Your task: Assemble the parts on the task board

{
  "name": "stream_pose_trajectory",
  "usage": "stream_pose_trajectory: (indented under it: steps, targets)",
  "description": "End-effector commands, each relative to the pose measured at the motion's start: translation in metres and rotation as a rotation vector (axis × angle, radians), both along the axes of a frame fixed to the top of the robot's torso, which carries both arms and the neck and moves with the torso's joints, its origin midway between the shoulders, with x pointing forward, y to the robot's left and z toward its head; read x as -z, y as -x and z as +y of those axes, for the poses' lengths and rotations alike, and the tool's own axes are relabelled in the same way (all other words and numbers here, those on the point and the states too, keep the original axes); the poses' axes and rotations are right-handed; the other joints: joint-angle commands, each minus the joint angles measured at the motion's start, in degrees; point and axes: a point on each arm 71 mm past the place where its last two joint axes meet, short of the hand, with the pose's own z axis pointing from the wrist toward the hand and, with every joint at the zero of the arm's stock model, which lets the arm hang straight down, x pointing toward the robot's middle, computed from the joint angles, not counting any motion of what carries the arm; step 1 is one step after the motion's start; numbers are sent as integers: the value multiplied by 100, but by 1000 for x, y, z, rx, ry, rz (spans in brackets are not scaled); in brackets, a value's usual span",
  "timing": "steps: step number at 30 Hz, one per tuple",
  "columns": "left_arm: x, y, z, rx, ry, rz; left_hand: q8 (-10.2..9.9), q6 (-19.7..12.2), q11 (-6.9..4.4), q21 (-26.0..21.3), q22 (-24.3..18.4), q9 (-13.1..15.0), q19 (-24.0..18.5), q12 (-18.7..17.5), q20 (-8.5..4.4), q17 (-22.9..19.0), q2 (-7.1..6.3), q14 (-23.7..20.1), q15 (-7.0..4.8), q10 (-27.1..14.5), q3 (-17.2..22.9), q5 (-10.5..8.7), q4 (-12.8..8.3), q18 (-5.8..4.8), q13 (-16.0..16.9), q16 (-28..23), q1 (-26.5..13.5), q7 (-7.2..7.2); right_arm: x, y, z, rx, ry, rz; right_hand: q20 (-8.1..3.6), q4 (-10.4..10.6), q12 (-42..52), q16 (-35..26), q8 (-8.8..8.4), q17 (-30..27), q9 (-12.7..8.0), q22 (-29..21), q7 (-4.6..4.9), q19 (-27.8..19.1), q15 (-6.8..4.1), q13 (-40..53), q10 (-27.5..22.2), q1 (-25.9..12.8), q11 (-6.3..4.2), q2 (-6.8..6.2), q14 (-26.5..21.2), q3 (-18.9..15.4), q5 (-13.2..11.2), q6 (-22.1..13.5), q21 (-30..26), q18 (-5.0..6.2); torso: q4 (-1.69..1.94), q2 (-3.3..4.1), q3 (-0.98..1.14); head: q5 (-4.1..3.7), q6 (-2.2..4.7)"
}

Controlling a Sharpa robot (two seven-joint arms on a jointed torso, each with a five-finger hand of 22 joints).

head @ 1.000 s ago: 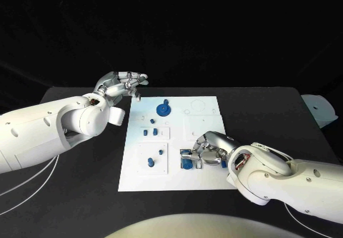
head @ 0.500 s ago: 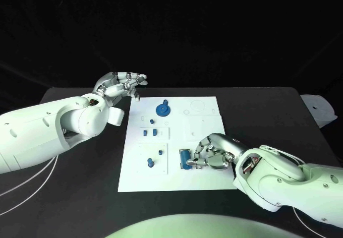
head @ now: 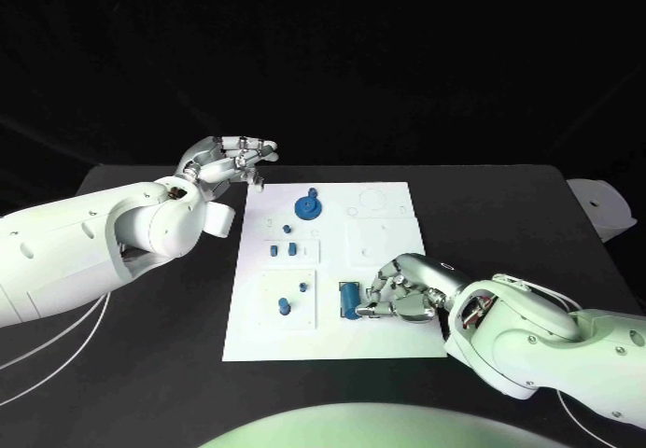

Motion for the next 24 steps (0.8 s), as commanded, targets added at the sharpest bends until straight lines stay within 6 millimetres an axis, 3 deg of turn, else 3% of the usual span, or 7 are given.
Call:
stream_pose_trajectory:
  steps: [1, 6, 10, 24]
  targets:
    - [-1, 0, -2, 11, 9, -1, 21, -31, 12, -8, -1, 9, -26, 32, 11, -3, 6, -21, 8, -42, -4, -10, 26, 29, 5, 21, -63, 10, 3, -1, 4, -34, 25, 5, -17, -15, 25, 34, 13, 1467, -13, 1506, -33, 600, -26, 1027, 254, 140, -29, 4, 598, -31, 20, 26, 26, -81, 2, 4, -5, 1, -21]
    - [-1, 0, -3, 12, 10, -2, 27, -35, 14, -5, 2, 11, -22, 44, 12, -5, 13, -20, 9, -51, -2, -11, 31, 28, 8, 25, -66, 13, 6, -6, 6, -21, 37, -5, -23, -8, 37, 32, 5, 1463, -35, 1506, -42, 600, -33, 1038, 261, 315, -38, 65, 597, -30, 2, 40, 26, -81, 21, 4, -7, 10, -30]
    - [-1, 0, -2, 11, 10, -3, 28, -37, 14, -8, -3, 11, -24, 47, 12, -2, 12, -18, 9, -53, -3, -11, 32, 29, 8, 27, -68, 13, 8, -10, 8, -9, 50, -16, -24, 9, 43, 31, 4, 1461, -41, 1506, -40, 600, -34, 1043, 264, 312, -37, 114, 597, -33, 4, 48, 26, -81, 8, 5, -11, 7, -28]
    - [-1, 0, -2, 15, 11, -3, 34, -44, 16, -4, 1, 13, -22, 58, 14, -8, 3, -20, 12, -62, -11, -11, 40, 27, 11, 30, -83, 15, 14, -13, 15, -36, 86, -9, -29, -18, 49, 32, -3, 1462, -58, 1506, -49, 600, -40, 1050, 268, 445, -44, 101, 597, -67, -66, 51, 26, -81, 1, 1, -3, 17, -29]
